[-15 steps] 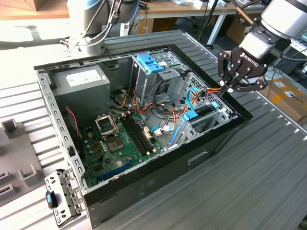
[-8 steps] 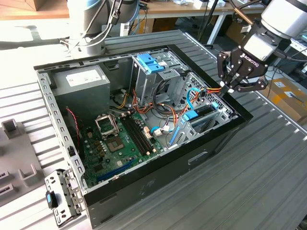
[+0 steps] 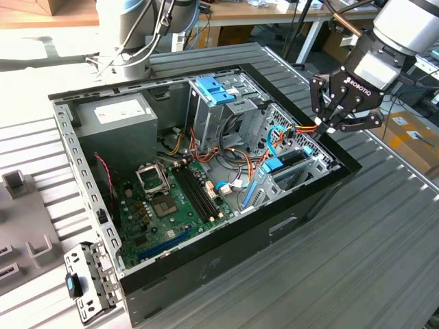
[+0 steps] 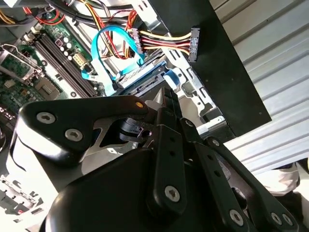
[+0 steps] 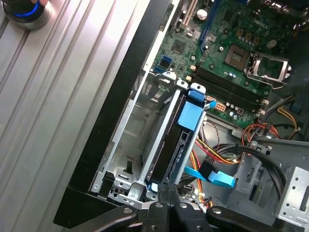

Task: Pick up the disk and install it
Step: 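Insert the first disk wire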

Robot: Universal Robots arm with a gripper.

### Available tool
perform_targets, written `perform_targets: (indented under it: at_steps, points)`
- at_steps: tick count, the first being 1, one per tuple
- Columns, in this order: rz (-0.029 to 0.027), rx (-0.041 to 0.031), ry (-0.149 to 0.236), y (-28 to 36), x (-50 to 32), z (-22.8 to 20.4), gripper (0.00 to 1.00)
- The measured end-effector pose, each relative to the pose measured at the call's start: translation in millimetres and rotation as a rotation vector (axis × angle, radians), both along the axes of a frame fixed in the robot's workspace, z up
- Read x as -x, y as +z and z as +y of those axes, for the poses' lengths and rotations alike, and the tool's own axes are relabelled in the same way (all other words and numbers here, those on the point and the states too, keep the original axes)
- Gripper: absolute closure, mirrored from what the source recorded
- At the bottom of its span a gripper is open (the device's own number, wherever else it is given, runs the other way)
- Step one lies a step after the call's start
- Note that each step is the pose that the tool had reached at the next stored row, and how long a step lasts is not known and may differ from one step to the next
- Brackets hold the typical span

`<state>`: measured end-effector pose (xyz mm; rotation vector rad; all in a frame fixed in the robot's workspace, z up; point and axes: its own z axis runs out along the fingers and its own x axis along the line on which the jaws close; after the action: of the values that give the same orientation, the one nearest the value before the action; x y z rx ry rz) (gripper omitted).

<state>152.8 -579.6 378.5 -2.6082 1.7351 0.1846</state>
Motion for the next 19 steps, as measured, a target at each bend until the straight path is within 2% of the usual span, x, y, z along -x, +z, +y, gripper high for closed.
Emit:
perform_targets:
  at_steps: [10, 15, 19]
  points:
    - [0.0000, -0.0010, 0.089, 0.0, 0.0, 0.0, 0.89]
    - [0.0000, -0.0022, 0.150, 0.0, 0.0, 0.0, 0.89]
    - [0.0000, -0.0027, 0.185, 0.0, 0.0, 0.0, 0.89]
